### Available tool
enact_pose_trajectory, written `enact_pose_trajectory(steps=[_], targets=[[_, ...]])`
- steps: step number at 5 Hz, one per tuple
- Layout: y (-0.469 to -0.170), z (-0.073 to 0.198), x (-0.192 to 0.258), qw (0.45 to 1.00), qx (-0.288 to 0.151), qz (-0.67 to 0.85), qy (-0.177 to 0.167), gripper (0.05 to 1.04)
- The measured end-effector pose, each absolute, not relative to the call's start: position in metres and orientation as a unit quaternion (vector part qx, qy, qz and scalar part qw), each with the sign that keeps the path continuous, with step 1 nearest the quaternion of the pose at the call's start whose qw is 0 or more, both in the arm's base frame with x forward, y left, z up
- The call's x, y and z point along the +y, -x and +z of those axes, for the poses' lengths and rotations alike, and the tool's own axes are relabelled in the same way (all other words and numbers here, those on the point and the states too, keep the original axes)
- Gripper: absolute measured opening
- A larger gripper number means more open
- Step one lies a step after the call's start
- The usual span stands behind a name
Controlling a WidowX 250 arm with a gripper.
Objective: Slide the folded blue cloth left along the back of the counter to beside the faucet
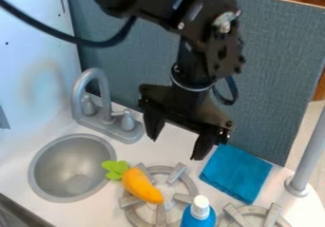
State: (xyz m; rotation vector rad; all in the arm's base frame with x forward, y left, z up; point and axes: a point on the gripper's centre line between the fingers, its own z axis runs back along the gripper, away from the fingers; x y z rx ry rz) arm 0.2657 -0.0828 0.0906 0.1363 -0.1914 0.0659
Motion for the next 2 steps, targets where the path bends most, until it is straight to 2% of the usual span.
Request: enact_pose_trajectory(steps=[2], targets=[[-0.327,0.057,-0.097,0.986,-0.150,-0.020,-0.073,1.003]])
